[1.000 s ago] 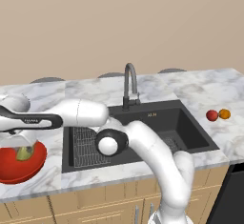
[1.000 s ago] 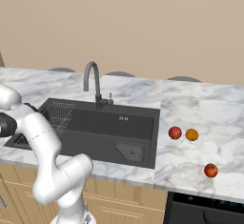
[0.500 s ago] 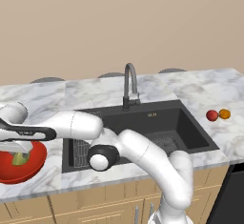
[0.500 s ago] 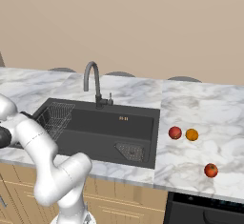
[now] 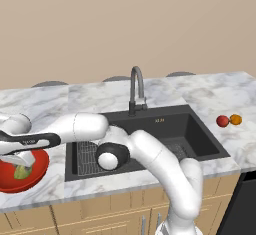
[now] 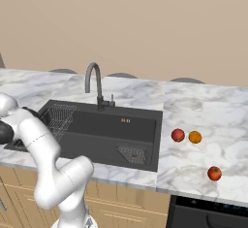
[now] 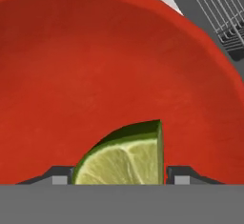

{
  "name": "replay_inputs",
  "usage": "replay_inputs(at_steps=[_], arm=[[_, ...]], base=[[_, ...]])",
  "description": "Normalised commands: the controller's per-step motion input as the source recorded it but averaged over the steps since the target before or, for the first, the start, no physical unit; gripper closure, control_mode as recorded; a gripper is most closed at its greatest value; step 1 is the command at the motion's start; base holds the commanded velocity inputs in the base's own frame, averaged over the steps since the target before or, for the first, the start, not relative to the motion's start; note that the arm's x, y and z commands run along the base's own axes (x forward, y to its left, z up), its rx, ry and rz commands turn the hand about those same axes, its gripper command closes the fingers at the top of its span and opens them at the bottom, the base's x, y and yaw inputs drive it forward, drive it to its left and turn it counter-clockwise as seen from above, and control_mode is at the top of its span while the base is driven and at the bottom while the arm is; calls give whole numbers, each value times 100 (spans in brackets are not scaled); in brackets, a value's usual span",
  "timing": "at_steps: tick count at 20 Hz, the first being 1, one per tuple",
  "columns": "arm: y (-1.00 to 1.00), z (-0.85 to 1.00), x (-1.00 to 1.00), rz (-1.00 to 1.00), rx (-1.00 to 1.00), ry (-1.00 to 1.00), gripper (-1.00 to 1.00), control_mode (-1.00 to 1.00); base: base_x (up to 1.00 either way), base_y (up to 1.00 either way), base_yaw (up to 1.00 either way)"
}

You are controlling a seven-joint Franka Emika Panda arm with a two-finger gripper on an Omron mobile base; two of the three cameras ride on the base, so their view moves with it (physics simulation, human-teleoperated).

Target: There is a mixed pile of frozen fruits and vegetables on the counter. Locate all the frozen vegetables and place the items in a bowl on the counter. Take all the frozen fruits and defrost them in a running sink.

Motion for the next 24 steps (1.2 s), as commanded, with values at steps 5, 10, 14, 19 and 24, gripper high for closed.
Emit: replay_inputs(at_steps=[5, 10, 14, 19, 24], arm=[[-7, 29, 4, -4, 0, 7, -100, -100], [-11, 55, 8, -7, 0, 11, -100, -100], [-24, 55, 1, -8, 0, 10, -100, -100], [-36, 39, 0, -7, 1, 2, -100, -100], [-62, 25, -2, -8, 9, 0, -100, -100]], base=[[0, 0, 0], [0, 0, 0], [0, 0, 0], [0, 0, 0], [0, 0, 0]])
